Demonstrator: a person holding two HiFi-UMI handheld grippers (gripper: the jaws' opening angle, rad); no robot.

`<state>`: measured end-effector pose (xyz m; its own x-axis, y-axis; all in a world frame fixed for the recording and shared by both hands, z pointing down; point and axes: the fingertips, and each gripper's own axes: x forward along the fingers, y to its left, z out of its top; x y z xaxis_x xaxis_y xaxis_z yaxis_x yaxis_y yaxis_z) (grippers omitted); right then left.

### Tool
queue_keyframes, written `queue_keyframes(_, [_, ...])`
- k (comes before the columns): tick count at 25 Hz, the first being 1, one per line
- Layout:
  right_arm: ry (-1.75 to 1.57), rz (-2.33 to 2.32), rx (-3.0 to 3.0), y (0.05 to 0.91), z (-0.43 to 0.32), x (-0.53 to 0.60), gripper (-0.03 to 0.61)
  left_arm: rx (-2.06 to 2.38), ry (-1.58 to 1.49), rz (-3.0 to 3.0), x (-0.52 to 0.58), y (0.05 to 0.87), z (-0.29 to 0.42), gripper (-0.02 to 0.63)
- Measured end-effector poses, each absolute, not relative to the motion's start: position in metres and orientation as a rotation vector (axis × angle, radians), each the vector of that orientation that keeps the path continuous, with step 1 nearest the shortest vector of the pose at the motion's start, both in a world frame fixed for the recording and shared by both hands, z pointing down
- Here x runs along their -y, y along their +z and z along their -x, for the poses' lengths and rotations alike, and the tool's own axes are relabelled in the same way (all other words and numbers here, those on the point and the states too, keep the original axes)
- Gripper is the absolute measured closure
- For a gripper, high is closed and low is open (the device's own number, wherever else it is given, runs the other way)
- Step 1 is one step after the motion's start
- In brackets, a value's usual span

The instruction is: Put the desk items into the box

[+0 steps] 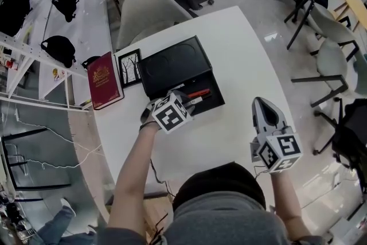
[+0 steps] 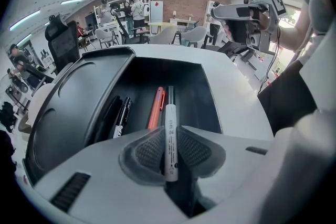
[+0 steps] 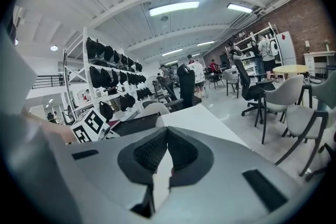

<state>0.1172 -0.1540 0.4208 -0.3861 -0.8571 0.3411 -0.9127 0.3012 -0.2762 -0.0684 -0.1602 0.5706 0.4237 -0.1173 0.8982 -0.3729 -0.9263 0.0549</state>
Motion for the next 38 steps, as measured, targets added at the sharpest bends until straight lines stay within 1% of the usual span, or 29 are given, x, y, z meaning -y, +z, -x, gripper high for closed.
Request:
queue_keyframes(10, [0.654, -1.636, 2.45, 0.422, -0.114, 0.157, 0.574, 0.429, 1.504, -2.42, 0.157, 0.565, 0.072, 0.532])
queue_keyframes(19, [0.652, -1.603, 2.477, 0.419, -0.108, 0.156, 0.574, 0.514, 1.485, -2.475, 0.156, 0.536, 0.076, 0.532])
queue_keyframes(38, [0.619, -1.488, 2.567, 0.411, -0.082, 0.15, 0.574, 1.049, 1.073, -2.514, 0.157, 0.478, 0.091, 0.538])
